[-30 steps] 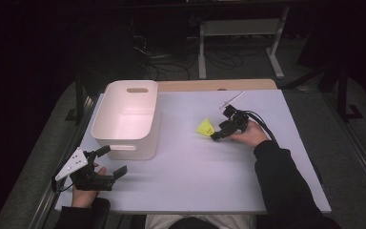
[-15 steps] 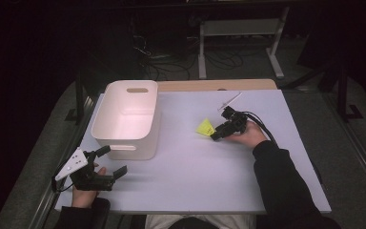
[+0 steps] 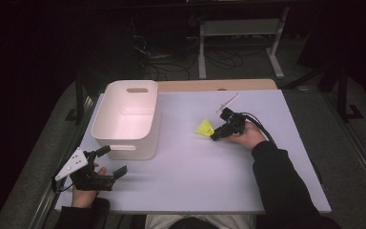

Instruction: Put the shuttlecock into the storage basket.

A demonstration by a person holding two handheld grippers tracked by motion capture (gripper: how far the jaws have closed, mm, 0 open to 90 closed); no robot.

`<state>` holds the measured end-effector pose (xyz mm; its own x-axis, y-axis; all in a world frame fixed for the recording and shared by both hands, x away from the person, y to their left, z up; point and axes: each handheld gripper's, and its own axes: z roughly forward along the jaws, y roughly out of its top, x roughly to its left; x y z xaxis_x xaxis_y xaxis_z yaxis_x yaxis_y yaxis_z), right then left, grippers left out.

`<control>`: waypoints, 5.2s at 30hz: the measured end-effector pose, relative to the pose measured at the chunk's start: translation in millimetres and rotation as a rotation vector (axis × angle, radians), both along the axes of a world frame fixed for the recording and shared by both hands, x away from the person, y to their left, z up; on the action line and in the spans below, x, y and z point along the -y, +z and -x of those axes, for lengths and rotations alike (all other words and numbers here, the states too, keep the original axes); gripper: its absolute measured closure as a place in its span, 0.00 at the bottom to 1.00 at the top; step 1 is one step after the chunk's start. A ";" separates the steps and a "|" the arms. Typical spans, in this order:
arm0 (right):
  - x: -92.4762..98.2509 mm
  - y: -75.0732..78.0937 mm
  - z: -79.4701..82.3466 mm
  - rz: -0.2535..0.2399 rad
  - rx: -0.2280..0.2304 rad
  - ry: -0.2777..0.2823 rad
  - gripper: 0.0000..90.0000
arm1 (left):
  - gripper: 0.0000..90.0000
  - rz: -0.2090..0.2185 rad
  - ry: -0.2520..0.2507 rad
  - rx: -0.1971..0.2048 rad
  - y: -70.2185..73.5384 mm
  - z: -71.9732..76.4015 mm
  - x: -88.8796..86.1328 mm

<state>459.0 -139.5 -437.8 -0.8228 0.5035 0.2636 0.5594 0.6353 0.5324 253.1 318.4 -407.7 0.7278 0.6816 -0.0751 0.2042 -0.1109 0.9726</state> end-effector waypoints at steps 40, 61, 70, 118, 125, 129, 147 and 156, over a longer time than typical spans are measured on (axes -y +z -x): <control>17.8 44.1 12.4 -0.021 0.073 -0.023 0.70 | 0.00 0.000 0.001 -0.001 0.0 0.0 0.1; 9.9 78.0 15.9 -0.031 0.118 -0.003 0.70 | 0.00 0.001 0.002 0.000 0.0 0.2 0.1; 4.6 88.6 15.9 -0.038 0.136 0.012 0.70 | 0.00 0.002 0.004 0.000 0.0 0.5 0.1; -43.9 134.7 18.7 -0.067 0.195 0.101 0.70 | 0.00 0.001 0.005 0.000 0.0 0.4 -0.1; -50.7 137.9 18.3 -0.068 0.197 0.116 0.70 | 0.00 0.001 0.005 0.001 0.0 0.5 -0.1; -54.8 143.0 19.2 -0.071 0.202 0.119 0.70 | 0.00 -0.001 0.005 0.001 0.0 0.4 -0.1; -79.6 160.9 25.8 -0.083 0.231 0.176 0.70 | 0.00 0.002 0.007 0.001 0.1 0.9 -0.2; -89.3 167.3 29.2 -0.086 0.247 0.211 0.70 | 0.00 0.004 0.007 0.002 0.0 1.0 -0.1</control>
